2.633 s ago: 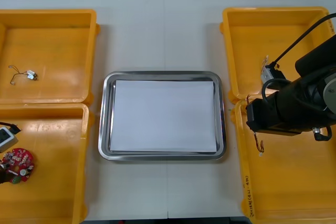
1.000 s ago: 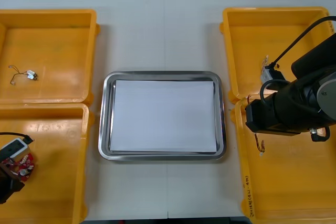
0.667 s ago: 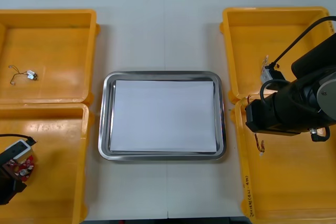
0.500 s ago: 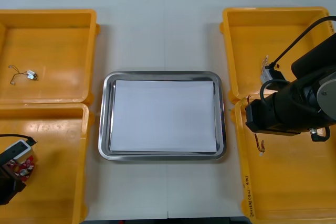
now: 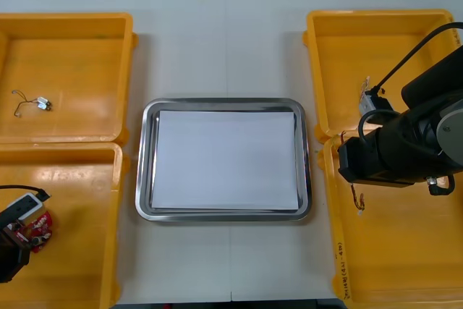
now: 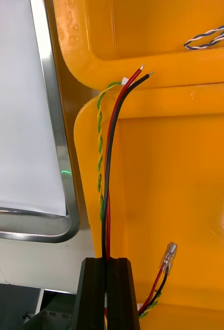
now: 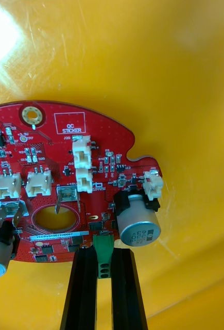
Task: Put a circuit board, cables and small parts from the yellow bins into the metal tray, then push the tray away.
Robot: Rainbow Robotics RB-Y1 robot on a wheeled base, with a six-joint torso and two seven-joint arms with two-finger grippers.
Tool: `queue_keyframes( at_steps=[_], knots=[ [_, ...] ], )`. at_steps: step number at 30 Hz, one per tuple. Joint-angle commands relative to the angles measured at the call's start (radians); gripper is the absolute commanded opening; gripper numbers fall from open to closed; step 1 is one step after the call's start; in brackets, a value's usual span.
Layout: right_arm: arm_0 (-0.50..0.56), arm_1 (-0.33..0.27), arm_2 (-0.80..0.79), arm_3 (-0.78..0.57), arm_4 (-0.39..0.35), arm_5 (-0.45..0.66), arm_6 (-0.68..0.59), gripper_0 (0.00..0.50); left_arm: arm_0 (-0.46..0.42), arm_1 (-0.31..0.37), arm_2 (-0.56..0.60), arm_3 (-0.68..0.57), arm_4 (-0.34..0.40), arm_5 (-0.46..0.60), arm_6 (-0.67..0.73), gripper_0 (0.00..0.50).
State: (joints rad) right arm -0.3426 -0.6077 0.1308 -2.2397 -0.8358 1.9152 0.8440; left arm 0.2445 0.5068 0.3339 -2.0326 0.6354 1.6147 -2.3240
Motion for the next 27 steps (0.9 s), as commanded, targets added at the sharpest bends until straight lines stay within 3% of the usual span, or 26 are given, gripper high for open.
queue_keyframes(
  at_steps=[1,12,27],
  knots=[
    [-0.021,0.002,0.012,-0.005,0.007,0.005,-0.029,0.0,0.026,-0.011,-0.01,-0.005,-0.013,-0.01,0.089,0.0],
    [-0.021,0.002,0.012,-0.005,0.011,0.005,-0.029,0.0,0.012,-0.011,0.06,-0.067,0.029,0.033,0.084,0.0],
    [-0.021,-0.001,0.012,-0.005,0.007,0.005,-0.028,0.0,-0.05,-0.005,0.22,-0.273,0.092,0.305,0.16,0.0]
  ],
)
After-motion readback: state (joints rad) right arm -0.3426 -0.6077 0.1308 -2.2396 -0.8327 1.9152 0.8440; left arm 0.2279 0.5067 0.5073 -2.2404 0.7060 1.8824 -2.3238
